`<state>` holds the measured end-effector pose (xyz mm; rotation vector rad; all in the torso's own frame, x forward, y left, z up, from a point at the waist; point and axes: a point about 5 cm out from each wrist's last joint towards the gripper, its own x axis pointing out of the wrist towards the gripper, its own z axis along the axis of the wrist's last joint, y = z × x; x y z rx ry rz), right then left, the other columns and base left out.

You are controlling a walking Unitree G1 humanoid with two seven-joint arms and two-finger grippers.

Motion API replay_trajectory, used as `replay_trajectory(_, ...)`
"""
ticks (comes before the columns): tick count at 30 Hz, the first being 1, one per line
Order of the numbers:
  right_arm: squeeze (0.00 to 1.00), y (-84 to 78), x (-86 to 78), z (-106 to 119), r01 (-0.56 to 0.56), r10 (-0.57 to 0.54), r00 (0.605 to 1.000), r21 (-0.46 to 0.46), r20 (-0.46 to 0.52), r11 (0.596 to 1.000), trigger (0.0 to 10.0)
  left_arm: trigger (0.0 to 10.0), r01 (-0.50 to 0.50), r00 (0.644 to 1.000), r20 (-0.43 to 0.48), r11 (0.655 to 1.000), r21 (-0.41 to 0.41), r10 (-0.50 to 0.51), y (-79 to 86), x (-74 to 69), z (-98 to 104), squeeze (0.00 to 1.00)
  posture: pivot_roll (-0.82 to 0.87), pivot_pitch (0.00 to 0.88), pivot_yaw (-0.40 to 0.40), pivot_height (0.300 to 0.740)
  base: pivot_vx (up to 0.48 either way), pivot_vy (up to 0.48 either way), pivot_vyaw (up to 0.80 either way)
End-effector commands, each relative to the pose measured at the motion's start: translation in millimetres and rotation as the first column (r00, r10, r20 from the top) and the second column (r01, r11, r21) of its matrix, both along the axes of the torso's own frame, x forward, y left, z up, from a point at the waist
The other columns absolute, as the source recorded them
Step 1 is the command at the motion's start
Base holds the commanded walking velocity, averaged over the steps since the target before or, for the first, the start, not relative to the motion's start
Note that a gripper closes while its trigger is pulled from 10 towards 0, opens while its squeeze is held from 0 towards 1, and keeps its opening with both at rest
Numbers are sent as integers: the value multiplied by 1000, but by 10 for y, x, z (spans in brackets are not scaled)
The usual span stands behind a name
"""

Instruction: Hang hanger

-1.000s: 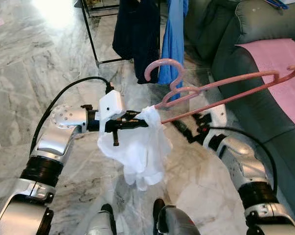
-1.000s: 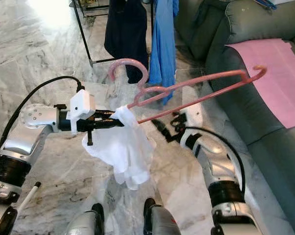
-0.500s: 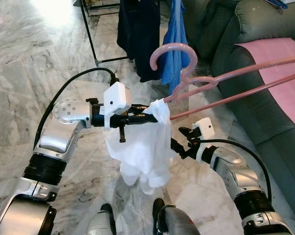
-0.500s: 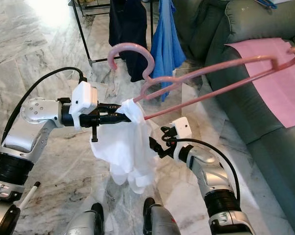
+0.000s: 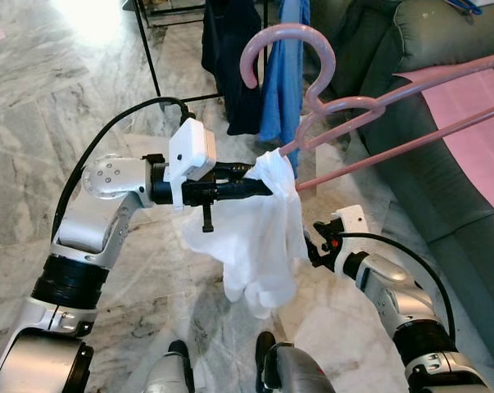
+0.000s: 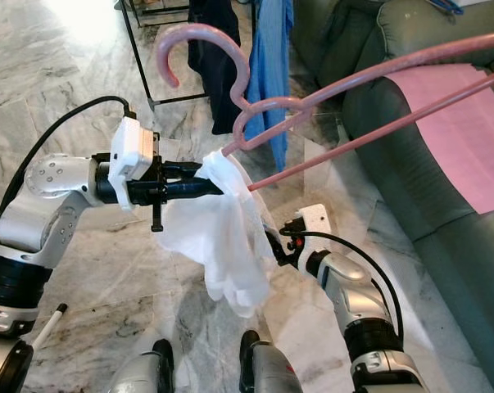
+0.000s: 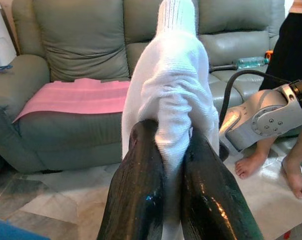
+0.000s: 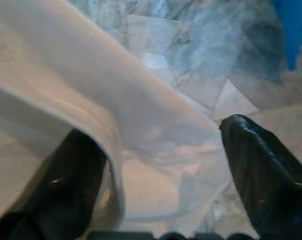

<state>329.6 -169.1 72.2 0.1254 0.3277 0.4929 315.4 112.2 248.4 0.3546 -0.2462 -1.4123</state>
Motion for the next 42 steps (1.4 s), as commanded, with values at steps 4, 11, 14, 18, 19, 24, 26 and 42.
replay_trajectory(4, 0, -255, -29, -72, 121, -121, 992, -21, -35, 992, 0, 0, -3, 998, 55, 1000, -27, 4, 24, -14, 155, 0, -37, 314, -77, 740, 0, 0, 0)
replay_trajectory(11, 0, -531, -47, -72, 255, -256, 966, -27, -34, 966, 0, 0, -17, 998, 53, 1000, -19, 18, 43, 12, 135, 0, -43, 312, -74, 740, 0, 0, 0)
replay_trajectory(14, 0, -672, -43, -39, 320, -320, 947, -33, -22, 947, 0, 0, -25, 999, 48, 999, -21, 26, 53, 26, 120, 0, -47, 309, -73, 740, 0, 0, 0)
replay_trajectory(18, 0, -877, -25, 74, 392, -392, 920, -30, 16, 919, 0, 0, -46, 999, 20, 999, -20, 47, 96, 52, 41, 0, -48, 307, -74, 740, 0, 0, 0)
replay_trajectory(19, 0, -921, -21, 102, 408, -407, 913, -29, 25, 913, 0, 0, -51, 999, 11, 998, -21, 52, 106, 57, 19, 0, -48, 307, -74, 740, 0, 0, 0)
replay_trajectory(24, 0, -1159, 11, 300, 495, -493, 866, -13, 87, 869, 0, 0, -111, 993, -40, 993, -24, 110, 188, 116, -164, 0, -50, 305, -73, 740, 0, 0, 0)
replay_trajectory(26, 0, -1228, 26, 376, 521, -517, 849, -2, 110, 854, 0, 0, -136, 989, -62, 990, -35, 133, 211, 140, -226, 0, -51, 303, -73, 740, 0, 0, 0)
replay_trajectory(42, 0, -1615, 189, 1380, 641, -634, 676, 124, 377, 758, 0, 0, -257, 950, -188, 966, -22, 248, 449, 153, -772, 0, -70, 301, -81, 740, 0, 0, 0)
